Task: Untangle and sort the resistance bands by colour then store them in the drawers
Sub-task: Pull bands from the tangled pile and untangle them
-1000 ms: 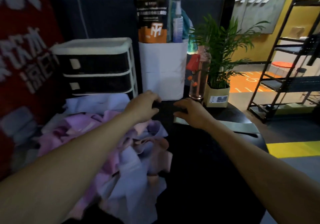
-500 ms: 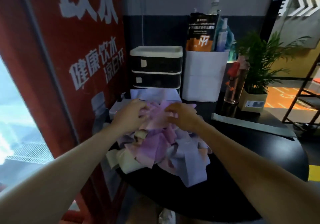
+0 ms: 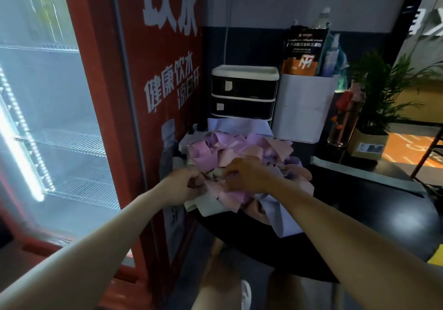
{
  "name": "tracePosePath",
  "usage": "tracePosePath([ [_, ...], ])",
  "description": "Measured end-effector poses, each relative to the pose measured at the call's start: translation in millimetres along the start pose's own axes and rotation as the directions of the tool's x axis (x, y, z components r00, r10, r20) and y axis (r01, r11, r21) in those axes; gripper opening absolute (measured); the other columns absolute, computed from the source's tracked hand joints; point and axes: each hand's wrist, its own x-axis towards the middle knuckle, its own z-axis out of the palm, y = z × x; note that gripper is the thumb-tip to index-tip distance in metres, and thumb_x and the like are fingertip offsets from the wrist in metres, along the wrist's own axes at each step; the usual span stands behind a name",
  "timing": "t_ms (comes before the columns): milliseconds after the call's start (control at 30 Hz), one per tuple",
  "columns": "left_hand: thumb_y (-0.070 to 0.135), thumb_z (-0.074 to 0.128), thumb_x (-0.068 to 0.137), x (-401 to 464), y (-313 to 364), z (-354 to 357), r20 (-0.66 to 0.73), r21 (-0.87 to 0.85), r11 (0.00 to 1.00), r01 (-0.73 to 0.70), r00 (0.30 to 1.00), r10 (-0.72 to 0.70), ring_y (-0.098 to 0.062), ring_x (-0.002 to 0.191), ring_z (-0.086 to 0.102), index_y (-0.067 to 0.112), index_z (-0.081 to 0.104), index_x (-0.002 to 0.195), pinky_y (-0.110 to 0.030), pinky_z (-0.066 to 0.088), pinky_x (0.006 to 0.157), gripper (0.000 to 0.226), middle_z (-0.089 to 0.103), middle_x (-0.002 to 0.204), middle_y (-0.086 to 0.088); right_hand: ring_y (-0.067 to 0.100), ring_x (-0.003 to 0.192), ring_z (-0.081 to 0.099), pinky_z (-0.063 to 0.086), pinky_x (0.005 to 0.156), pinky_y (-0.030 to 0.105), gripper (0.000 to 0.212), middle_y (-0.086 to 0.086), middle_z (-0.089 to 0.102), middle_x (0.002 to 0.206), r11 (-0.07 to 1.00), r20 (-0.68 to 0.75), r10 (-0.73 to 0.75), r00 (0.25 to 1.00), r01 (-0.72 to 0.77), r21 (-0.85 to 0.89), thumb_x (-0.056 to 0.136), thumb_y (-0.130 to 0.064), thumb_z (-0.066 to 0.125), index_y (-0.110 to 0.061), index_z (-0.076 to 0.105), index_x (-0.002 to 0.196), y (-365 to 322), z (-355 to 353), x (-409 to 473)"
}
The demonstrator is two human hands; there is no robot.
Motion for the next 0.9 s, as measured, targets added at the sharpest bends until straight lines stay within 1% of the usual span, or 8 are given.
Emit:
tracePosePath([
  [100,0.021,0.078,0.074,-4,-5,6,0.054,0.070,0.997,0.021,0.998,-0.025,-0.007,0.071,0.047,0.029,0.049,0.074,-0.010,0.035,0.062,0.030,0.050,0.077,0.009,0.018,0.113,0.051,0.035,0.099,0.034,0.035,-0.002,0.061,0.119,0.998,0.040,-0.005,0.999,0.007,-0.059,0.080,-0.042,0.067,-0.024,0.067,0.109,-1,4,-6],
  [233,0.012,0.077,0.073,-2,-12,18,-0.002,0.044,0.996,0.078,0.997,-0.078,-0.014,0.076,0.050,0.026,0.045,0.064,-0.019,0.039,0.067,0.036,0.050,0.074,0.006,0.022,0.110,0.054,0.040,0.088,0.029,0.028,0.004,0.061,0.116,1.000,0.040,-0.013,0.999,0.013,-0.001,0.083,-0.029,0.066,-0.018,0.068,0.109,1,7,-11],
  [300,0.009,0.072,0.078,2,-11,19,-0.032,0.030,0.997,0.070,0.997,-0.069,-0.014,0.075,0.050,0.027,0.044,0.062,-0.014,0.037,0.065,0.037,0.050,0.069,0.011,0.023,0.110,0.054,0.043,0.088,0.028,0.025,0.003,0.062,0.117,1.000,0.030,0.006,1.000,-0.006,0.006,0.085,-0.023,0.063,-0.018,0.068,0.110,4,3,-11],
  [533,0.006,0.061,0.088,33,24,0,-0.279,-0.349,0.937,0.019,0.952,-0.123,-0.004,0.063,0.054,0.013,0.057,0.078,-0.006,0.040,0.052,0.014,0.055,0.072,0.003,0.026,0.093,0.060,0.048,0.081,0.037,0.021,0.005,0.067,0.105,0.996,-0.201,0.081,0.976,-0.084,-0.010,0.090,-0.018,0.051,-0.015,0.070,0.099,34,-29,-14],
  [667,0.010,0.063,0.088,61,54,-12,-0.349,-0.415,0.905,-0.091,0.935,-0.066,-0.009,0.067,0.052,0.017,0.058,0.076,-0.015,0.041,0.060,0.015,0.057,0.072,0.004,0.024,0.082,0.062,0.046,0.073,0.031,0.013,0.011,0.070,0.090,0.947,-0.326,0.269,0.906,-0.188,0.260,0.083,-0.008,0.059,-0.008,0.071,0.088,60,-44,-15],
  [767,0.009,0.063,0.088,87,82,-20,-0.338,-0.473,0.875,-0.107,0.939,-0.068,-0.012,0.061,0.051,0.020,0.057,0.074,-0.024,0.041,0.054,0.019,0.056,0.069,0.002,0.019,0.082,0.062,0.043,0.067,0.026,0.016,0.007,0.070,0.090,0.917,-0.359,0.343,0.868,-0.227,0.327,0.083,-0.004,0.059,-0.008,0.072,0.090,79,-56,-18],
  [833,0.008,0.064,0.087,106,99,-27,-0.358,-0.470,0.873,-0.131,0.932,-0.054,-0.011,0.064,0.052,0.020,0.057,0.073,-0.026,0.046,0.062,0.019,0.057,0.071,0.001,0.015,0.080,0.060,0.041,0.059,0.018,0.017,0.006,0.070,0.090,0.896,-0.384,0.381,0.841,-0.233,0.379,0.083,-0.003,0.058,-0.008,0.073,0.090,91,-61,-18],
  [900,0.009,0.067,0.084,126,112,-31,-0.376,-0.433,0.887,-0.158,0.926,-0.019,-0.012,0.069,0.053,0.021,0.057,0.071,-0.027,0.046,0.069,0.020,0.058,0.073,0.002,0.016,0.080,0.061,0.041,0.062,0.019,0.015,0.006,0.071,0.090,0.872,-0.373,0.417,0.829,-0.249,0.422,0.083,-0.005,0.059,-0.008,0.073,0.088,102,-61,-18],
])
